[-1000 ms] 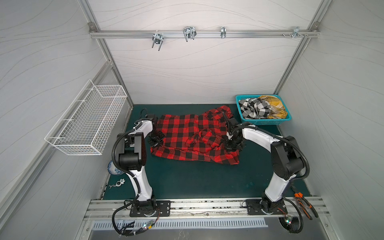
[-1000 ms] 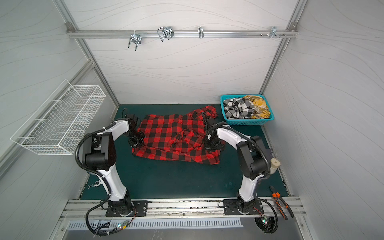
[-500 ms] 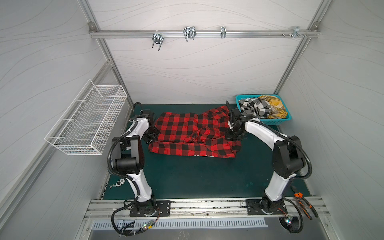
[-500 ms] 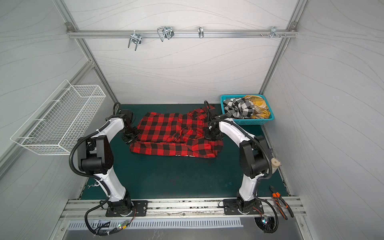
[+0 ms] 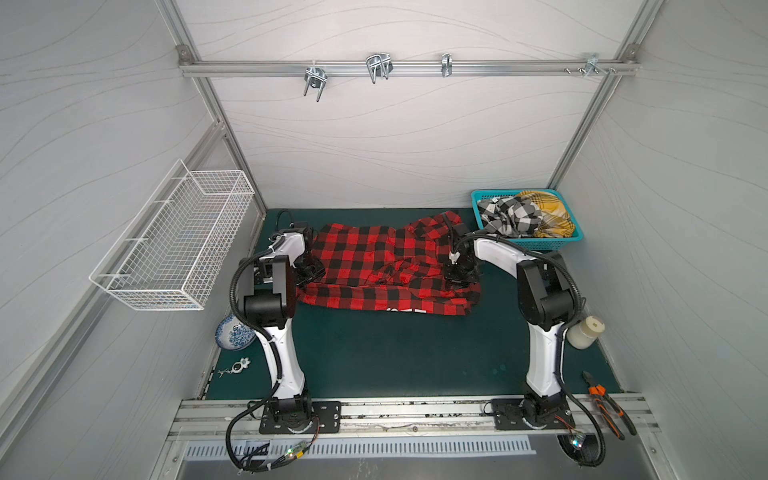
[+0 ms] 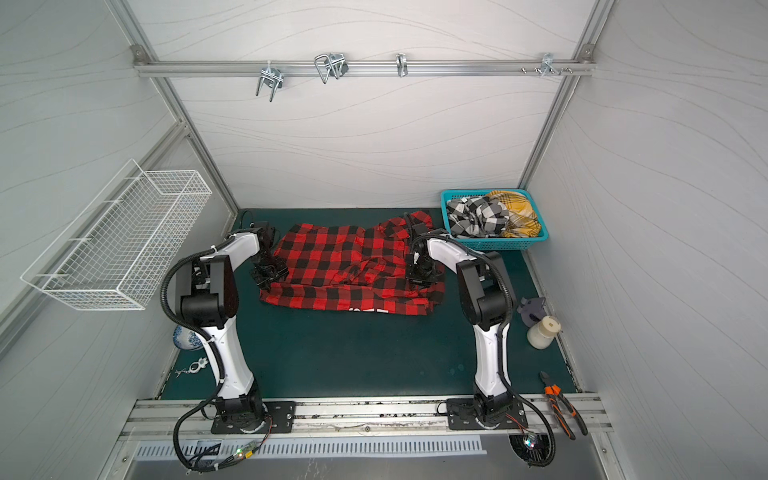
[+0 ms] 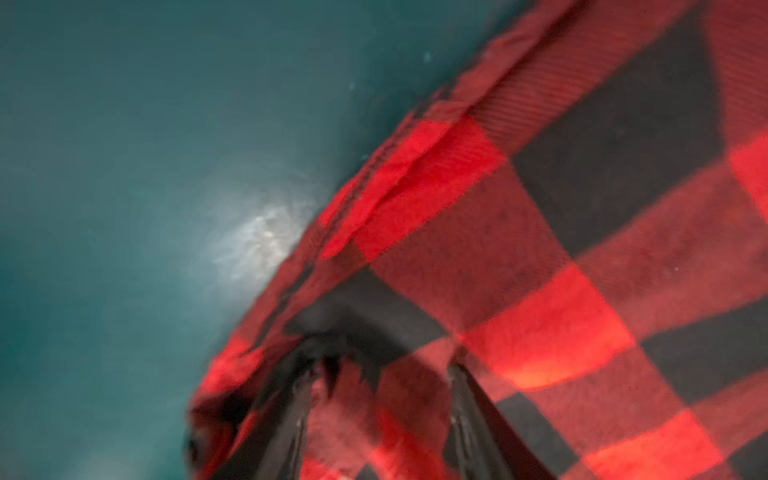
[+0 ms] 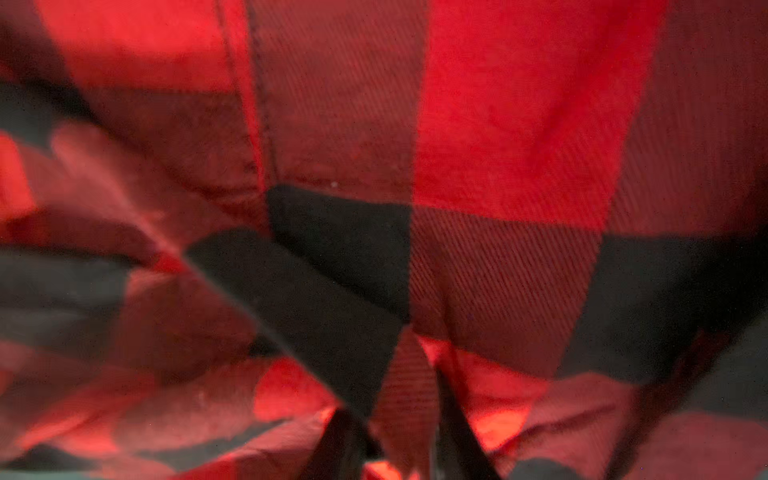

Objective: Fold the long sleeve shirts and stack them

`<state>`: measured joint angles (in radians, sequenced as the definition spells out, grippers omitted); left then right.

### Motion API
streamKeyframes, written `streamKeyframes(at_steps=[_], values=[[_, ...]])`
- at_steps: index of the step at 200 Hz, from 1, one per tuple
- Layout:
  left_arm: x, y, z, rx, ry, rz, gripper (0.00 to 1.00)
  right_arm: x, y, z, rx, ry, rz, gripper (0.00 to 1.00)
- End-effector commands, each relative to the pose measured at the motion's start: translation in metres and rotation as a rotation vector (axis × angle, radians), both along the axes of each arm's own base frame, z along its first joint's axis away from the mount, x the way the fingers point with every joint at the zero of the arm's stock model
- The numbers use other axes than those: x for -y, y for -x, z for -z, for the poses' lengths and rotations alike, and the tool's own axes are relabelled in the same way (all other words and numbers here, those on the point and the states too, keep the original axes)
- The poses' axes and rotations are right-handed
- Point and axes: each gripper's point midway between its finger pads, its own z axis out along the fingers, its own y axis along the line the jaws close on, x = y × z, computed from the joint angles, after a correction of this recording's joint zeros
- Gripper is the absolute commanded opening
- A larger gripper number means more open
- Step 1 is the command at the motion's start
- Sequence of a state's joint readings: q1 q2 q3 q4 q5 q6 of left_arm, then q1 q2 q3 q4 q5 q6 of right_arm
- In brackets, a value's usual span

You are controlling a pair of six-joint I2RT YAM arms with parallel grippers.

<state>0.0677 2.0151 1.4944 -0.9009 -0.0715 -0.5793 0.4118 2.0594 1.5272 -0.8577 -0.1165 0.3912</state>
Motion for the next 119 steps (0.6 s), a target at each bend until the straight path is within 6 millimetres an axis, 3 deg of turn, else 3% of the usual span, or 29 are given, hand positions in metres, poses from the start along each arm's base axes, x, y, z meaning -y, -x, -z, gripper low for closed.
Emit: streamKeyframes(at_steps=[1, 14, 27, 40, 54, 78, 97, 119], values=[[0.043, -0.019, -0.079, 0.203, -0.074, 0.178, 0.65, -0.001, 0.006, -0.036, 0.039, -0.004, -0.019, 0.42], [0.094, -0.027, -0.104, 0.297, -0.045, 0.330, 0.69, 0.004, 0.009, -0.054, 0.063, 0.017, -0.015, 0.45], [0.152, -0.026, -0.112, 0.335, 0.013, 0.486, 0.70, 0.010, 0.015, -0.073, 0.085, 0.027, -0.008, 0.47], [0.201, -0.021, -0.107, 0.344, 0.066, 0.628, 0.72, 0.015, 0.025, -0.088, 0.103, 0.033, -0.004, 0.49], [0.237, -0.015, -0.092, 0.317, 0.092, 0.737, 0.72, 0.020, 0.041, -0.097, 0.099, 0.041, -0.003, 0.49], [0.258, -0.004, -0.067, 0.243, 0.116, 0.814, 0.78, 0.018, 0.069, -0.098, 0.062, -0.021, -0.002, 0.41], [0.254, -0.003, -0.053, 0.210, 0.077, 0.834, 0.80, -0.004, 0.085, -0.097, 0.020, -0.181, -0.002, 0.33], [0.248, -0.007, -0.040, 0.178, 0.029, 0.852, 0.80, -0.019, 0.087, -0.087, -0.017, -0.264, 0.019, 0.26]])
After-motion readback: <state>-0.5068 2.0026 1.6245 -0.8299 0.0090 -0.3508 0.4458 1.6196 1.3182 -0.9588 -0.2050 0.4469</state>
